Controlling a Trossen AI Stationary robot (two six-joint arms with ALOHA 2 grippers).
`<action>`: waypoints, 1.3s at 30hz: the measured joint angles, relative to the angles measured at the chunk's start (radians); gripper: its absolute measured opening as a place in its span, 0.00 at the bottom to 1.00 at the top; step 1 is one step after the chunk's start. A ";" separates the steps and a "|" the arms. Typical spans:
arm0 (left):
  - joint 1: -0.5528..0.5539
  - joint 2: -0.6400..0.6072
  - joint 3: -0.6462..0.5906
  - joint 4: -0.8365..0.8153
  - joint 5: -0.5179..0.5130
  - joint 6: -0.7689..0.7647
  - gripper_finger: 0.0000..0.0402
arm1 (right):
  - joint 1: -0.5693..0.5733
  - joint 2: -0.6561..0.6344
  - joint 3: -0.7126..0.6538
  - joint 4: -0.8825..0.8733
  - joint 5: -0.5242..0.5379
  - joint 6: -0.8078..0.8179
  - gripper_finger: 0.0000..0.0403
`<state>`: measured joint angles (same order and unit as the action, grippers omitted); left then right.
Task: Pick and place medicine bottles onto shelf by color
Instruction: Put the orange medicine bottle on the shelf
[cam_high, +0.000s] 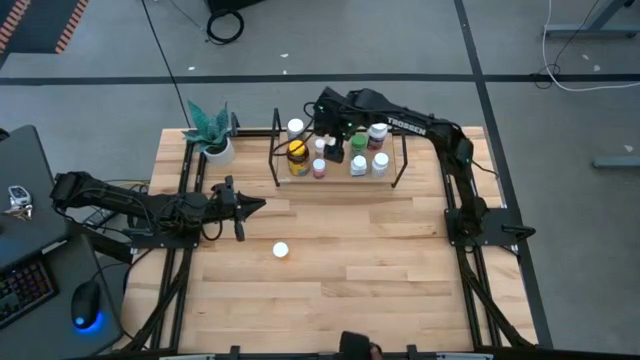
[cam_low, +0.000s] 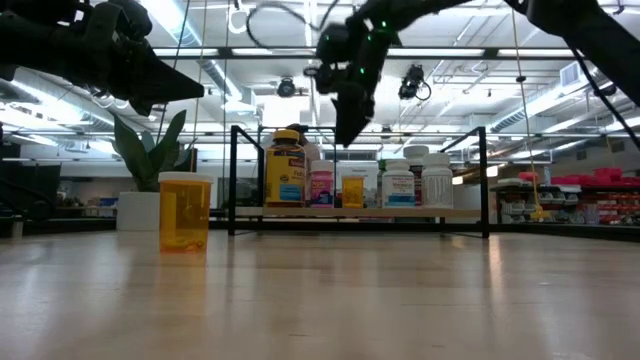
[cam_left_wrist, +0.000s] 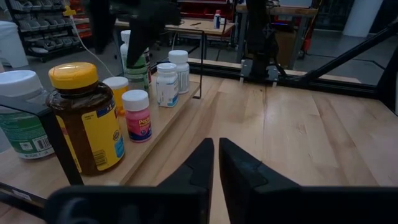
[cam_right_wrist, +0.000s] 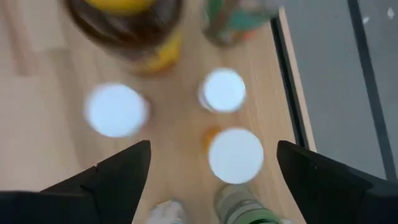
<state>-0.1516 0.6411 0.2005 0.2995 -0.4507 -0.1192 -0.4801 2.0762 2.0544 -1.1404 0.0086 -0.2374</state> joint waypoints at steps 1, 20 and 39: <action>0.000 0.000 0.000 0.000 0.000 0.000 0.07 | 0.014 0.000 0.021 -0.009 0.000 0.006 0.88; 0.000 0.000 0.000 0.000 0.000 0.000 0.07 | 0.294 -0.267 -0.108 0.040 0.170 0.125 0.77; 0.000 0.000 0.000 0.000 0.000 0.000 0.07 | 0.602 -0.906 -1.062 0.849 0.317 0.233 0.75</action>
<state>-0.1516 0.6407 0.2005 0.2996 -0.4507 -0.1192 0.1222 1.1697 0.9925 -0.2916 0.3252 -0.0040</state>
